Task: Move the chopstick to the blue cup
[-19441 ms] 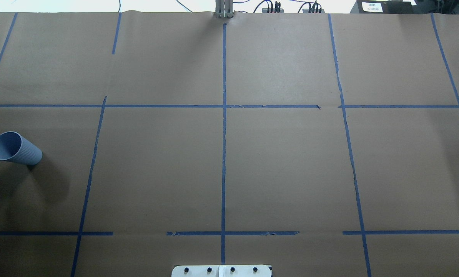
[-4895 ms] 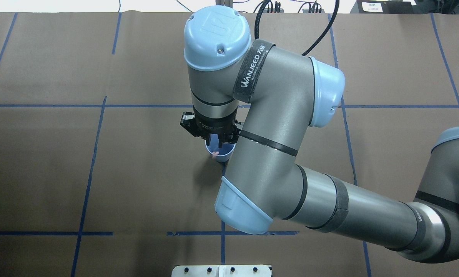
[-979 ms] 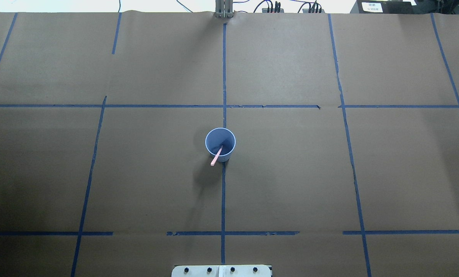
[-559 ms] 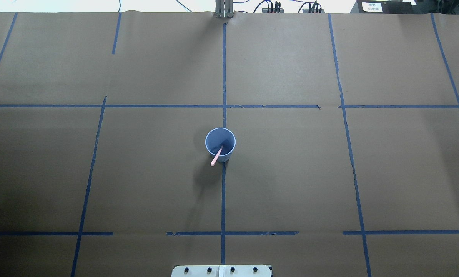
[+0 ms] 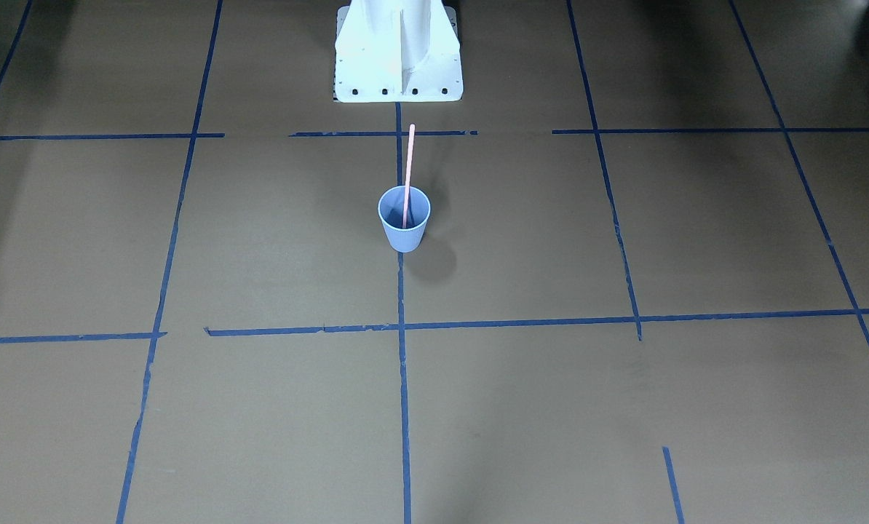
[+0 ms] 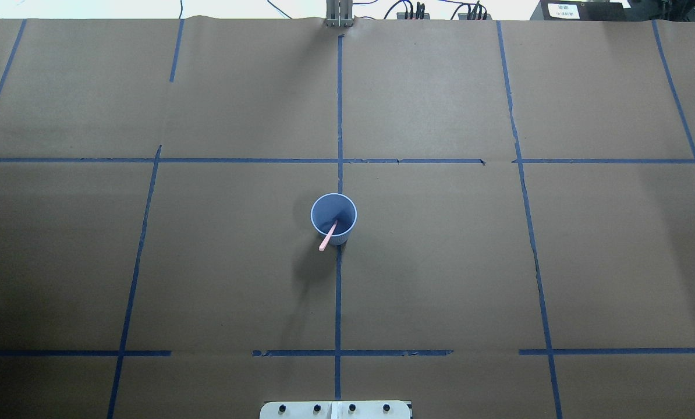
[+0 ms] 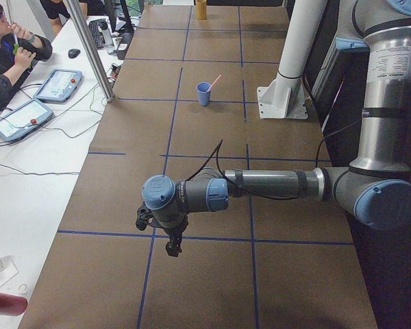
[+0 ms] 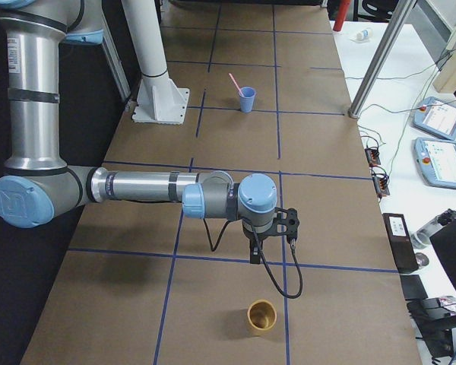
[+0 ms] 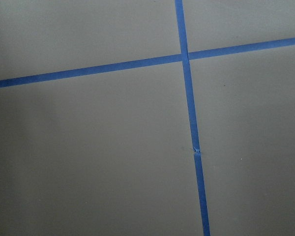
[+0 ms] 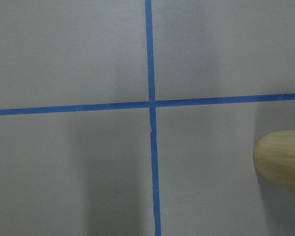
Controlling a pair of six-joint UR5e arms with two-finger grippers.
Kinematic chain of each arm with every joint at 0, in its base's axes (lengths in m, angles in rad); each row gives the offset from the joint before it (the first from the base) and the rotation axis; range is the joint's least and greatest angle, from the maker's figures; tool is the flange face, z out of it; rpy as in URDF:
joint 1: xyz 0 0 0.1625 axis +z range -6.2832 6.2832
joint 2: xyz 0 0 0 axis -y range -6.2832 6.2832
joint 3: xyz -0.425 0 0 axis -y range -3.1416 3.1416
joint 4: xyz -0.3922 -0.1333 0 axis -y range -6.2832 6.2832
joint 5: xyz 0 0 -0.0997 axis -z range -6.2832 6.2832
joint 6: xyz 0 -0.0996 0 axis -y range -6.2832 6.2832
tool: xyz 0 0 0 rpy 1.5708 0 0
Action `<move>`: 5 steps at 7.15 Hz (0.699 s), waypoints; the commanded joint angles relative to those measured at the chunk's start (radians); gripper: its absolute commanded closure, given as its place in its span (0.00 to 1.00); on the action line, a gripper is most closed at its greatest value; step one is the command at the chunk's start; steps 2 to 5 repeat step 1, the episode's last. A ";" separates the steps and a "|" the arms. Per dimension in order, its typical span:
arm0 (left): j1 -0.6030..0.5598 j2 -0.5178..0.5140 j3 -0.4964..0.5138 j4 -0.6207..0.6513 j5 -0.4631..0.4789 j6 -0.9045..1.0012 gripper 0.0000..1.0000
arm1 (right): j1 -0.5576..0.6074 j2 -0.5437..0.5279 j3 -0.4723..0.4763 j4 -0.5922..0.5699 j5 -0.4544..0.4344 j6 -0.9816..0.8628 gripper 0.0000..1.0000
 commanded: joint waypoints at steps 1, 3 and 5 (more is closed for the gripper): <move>-0.002 -0.001 0.000 0.000 0.000 -0.001 0.00 | 0.000 0.000 0.000 0.000 -0.001 0.000 0.00; -0.002 -0.001 0.000 0.000 0.000 -0.001 0.00 | 0.000 0.000 0.000 0.000 -0.001 0.000 0.00; -0.002 -0.001 0.000 0.000 0.000 -0.001 0.00 | 0.000 0.000 0.000 0.000 -0.001 0.000 0.00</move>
